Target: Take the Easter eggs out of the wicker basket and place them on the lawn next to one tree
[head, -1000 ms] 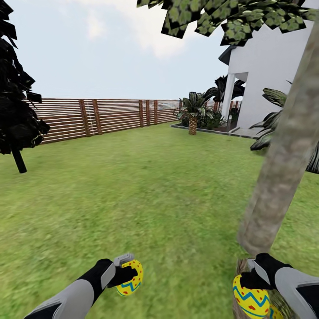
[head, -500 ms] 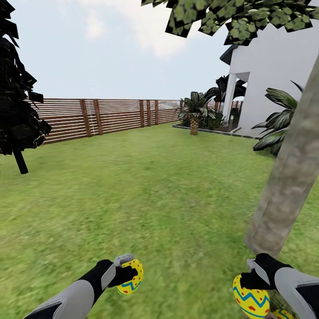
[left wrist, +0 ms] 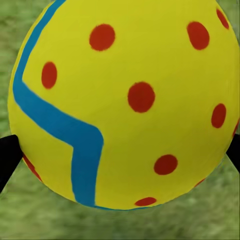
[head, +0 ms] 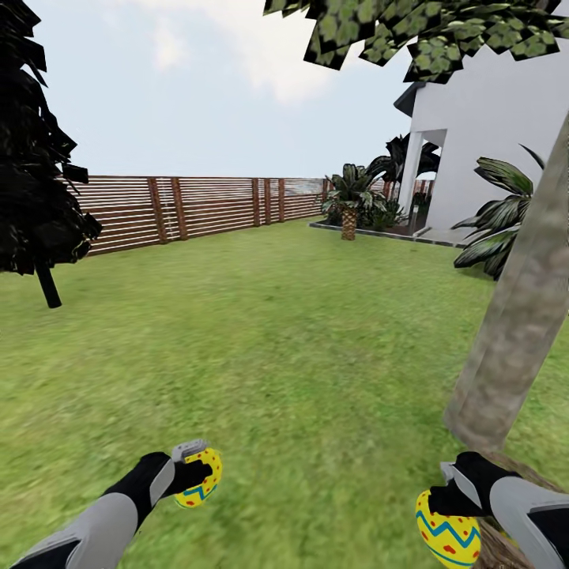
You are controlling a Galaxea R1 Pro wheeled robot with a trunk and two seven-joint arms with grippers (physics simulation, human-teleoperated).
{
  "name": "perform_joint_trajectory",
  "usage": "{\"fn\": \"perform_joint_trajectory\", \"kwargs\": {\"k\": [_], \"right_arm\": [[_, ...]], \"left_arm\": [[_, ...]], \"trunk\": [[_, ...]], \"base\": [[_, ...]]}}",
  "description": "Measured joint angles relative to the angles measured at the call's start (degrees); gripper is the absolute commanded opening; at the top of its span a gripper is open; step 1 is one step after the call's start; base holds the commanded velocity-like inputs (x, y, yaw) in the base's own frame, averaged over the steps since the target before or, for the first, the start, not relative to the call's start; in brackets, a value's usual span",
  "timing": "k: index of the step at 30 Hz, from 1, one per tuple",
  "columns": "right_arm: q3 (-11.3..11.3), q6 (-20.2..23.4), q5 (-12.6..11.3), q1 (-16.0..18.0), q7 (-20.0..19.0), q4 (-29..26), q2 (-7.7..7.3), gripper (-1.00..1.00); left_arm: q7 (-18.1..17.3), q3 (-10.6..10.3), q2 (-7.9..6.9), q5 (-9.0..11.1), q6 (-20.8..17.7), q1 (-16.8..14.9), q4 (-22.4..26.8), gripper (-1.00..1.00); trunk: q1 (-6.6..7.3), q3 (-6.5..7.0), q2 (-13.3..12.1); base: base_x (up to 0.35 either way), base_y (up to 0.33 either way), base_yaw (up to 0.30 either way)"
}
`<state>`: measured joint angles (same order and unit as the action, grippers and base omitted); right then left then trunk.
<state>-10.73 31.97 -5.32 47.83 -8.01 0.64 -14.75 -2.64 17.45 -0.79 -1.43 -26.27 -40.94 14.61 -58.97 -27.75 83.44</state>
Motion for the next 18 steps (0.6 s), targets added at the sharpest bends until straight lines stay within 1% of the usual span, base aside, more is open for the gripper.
{"fn": "perform_joint_trajectory", "kwargs": {"k": [1, 5, 11, 18], "right_arm": [[0.03, -0.04, -0.01, 0.0, 0.02, 0.0, -0.02, -1.0], [0.03, -0.19, -0.02, 0.0, 0.01, 0.0, -0.07, -1.0], [0.07, -0.17, -0.01, 0.0, 0.01, 0.08, -0.16, -1.0], [0.03, -0.28, 0.03, -0.01, 0.05, 0.82, -0.09, -1.0]], "left_arm": [[0.0, -0.07, -0.66, -0.03, -0.63, 0.0, 0.25, -1.0], [0.02, -0.2, -1.6, -0.11, -1.28, 0.01, 0.34, -1.0], [0.04, -0.48, -1.14, -0.14, -1.35, 0.01, -0.19, -1.0], [-0.09, -0.47, -1.07, -0.1, -1.27, 0.01, -0.46, -1.0]], "trunk": [[0.0, 0.0, 0.0], [0.01, 0.0, 0.0], [0.01, 0.0, 0.0], [0.01, 0.0, 0.0]], "base": [[-0.181, 0.111, 0.0], [-0.155, 0.081, 0.0], [-0.13, 0.014, 0.0], [-0.091, 0.0, 0.0]]}}
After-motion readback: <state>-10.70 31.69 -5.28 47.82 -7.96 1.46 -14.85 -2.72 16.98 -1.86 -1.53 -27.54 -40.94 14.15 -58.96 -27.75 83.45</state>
